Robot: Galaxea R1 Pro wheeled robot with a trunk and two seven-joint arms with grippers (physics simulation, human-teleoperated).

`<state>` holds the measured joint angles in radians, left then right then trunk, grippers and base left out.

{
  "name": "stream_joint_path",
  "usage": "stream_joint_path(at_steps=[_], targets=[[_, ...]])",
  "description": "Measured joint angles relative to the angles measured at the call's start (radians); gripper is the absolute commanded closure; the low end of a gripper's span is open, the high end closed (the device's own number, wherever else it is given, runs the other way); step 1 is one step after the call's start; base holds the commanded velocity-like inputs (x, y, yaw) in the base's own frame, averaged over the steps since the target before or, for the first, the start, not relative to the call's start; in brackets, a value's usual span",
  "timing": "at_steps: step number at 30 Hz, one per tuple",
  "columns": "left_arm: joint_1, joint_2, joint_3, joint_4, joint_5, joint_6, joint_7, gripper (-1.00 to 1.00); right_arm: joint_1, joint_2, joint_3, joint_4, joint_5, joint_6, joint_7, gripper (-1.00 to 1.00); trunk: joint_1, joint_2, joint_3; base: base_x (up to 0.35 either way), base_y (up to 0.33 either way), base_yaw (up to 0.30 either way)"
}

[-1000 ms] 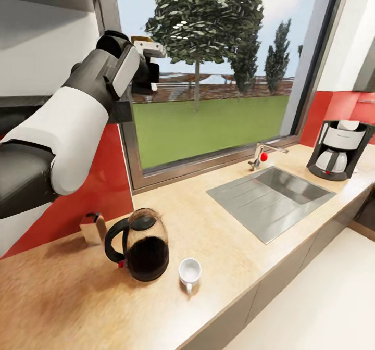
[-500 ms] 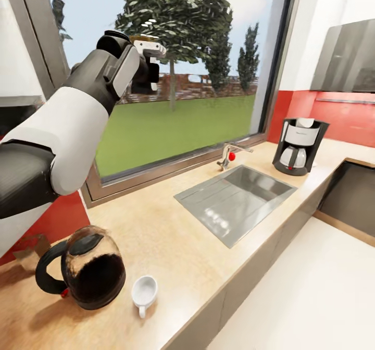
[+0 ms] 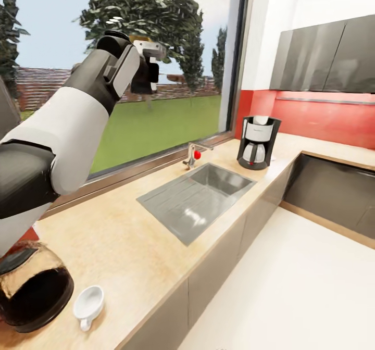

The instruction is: Set up a coffee station on the kitchen countertop: keep the coffee maker on the countertop, move the bottle of coffee from the kitchen shelf to the counter next to the coffee maker, place a paper coffee filter on top of the coffee maker, put the saucer next to the coffee maker with the coffee cup on the saucer, and place the electric kettle next to the coffee maker.

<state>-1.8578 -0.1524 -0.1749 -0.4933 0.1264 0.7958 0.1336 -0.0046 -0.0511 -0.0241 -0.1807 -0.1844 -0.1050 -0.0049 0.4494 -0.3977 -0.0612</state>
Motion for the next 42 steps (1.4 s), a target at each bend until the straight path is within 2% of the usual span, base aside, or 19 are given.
stream_joint_path(at_steps=[7, 11, 14, 18, 24, 27, 31, 33, 36, 37, 38, 39, 42], targets=[[0.017, 0.000, 0.000, 0.001, 0.002, -0.004, 0.000, 1.00, -0.001, 0.000, 0.000, 0.000, 0.000, 0.000, -0.001, -1.00, 0.000, 0.000, 0.000, 0.000, -0.272, -0.263], [0.069, -0.001, -0.001, 0.001, 0.001, -0.064, 0.002, 1.00, 0.000, 0.000, 0.000, 0.000, 0.000, 0.000, -0.001, -1.00, 0.000, 0.000, 0.000, 0.000, -0.254, -0.263], [0.131, -0.001, -0.002, 0.001, 0.003, -0.125, 0.003, 1.00, 0.000, 0.000, 0.000, 0.000, 0.000, -0.001, -0.002, -1.00, 0.000, 0.000, 0.000, 0.000, -0.245, -0.264], [0.214, -0.005, -0.006, -0.001, -0.004, -0.163, 0.002, 1.00, 0.000, 0.000, 0.000, 0.000, 0.000, -0.001, -0.002, -1.00, 0.000, 0.000, 0.000, 0.000, -0.152, -0.259], [0.360, -0.006, -0.008, -0.026, -0.008, -0.303, 0.001, 1.00, 0.000, 0.000, -0.001, -0.003, -0.001, -0.004, -0.003, -1.00, 0.000, 0.000, 0.000, 0.000, -0.027, -0.164], [0.434, -0.006, -0.009, -0.065, -0.013, -0.327, 0.000, 1.00, -0.001, 0.000, -0.001, -0.004, -0.001, -0.006, -0.003, -1.00, 0.000, 0.000, 0.000, 0.000, -0.004, -0.032], [0.552, -0.004, -0.014, -0.164, -0.014, -0.337, 0.001, 1.00, 0.000, 0.000, -0.001, -0.005, -0.002, -0.011, -0.003, -1.00, 0.000, 0.000, 0.000, 0.000, -0.001, -0.009], [0.630, -0.002, -0.034, -0.236, -0.012, -0.339, 0.005, 1.00, 0.000, 0.000, -0.001, -0.006, -0.003, -0.018, -0.003, -1.00, 0.000, 0.000, 0.000, 0.000, 0.000, -0.002], [0.728, -0.001, -0.086, -0.334, -0.014, -0.340, 0.024, 1.00, 0.000, 0.000, -0.001, -0.006, -0.003, -0.035, -0.003, -1.00, 0.000, 0.000, 0.000, 0.000, 0.000, 0.000], [0.766, -0.001, -0.112, -0.370, -0.018, -0.340, 0.039, 1.00, 0.000, 0.000, -0.001, -0.006, -0.003, -0.040, -0.003, -1.00, 0.000, 0.000, 0.000, 0.000, 0.000, 0.000], [0.848, -0.001, -0.183, -0.461, -0.060, -0.342, 0.085, 1.00, -0.001, 0.000, -0.001, -0.006, -0.003, -0.047, -0.003, -1.00, 0.000, -0.001, 0.000, 0.000, 0.000, 0.000], [0.883, 0.000, -0.201, -0.474, -0.062, -0.343, 0.096, 1.00, -0.001, 0.000, -0.002, -0.006, -0.003, -0.048, -0.003, -1.00, 0.000, 0.000, 0.000, 0.000, 0.000, 0.000], [0.928, -0.002, -0.223, -0.503, -0.081, -0.344, 0.109, 1.00, -0.001, 0.000, -0.003, -0.006, -0.004, -0.055, -0.003, -1.00, 0.000, 0.000, 0.000, 0.000, 0.000, 0.000]])
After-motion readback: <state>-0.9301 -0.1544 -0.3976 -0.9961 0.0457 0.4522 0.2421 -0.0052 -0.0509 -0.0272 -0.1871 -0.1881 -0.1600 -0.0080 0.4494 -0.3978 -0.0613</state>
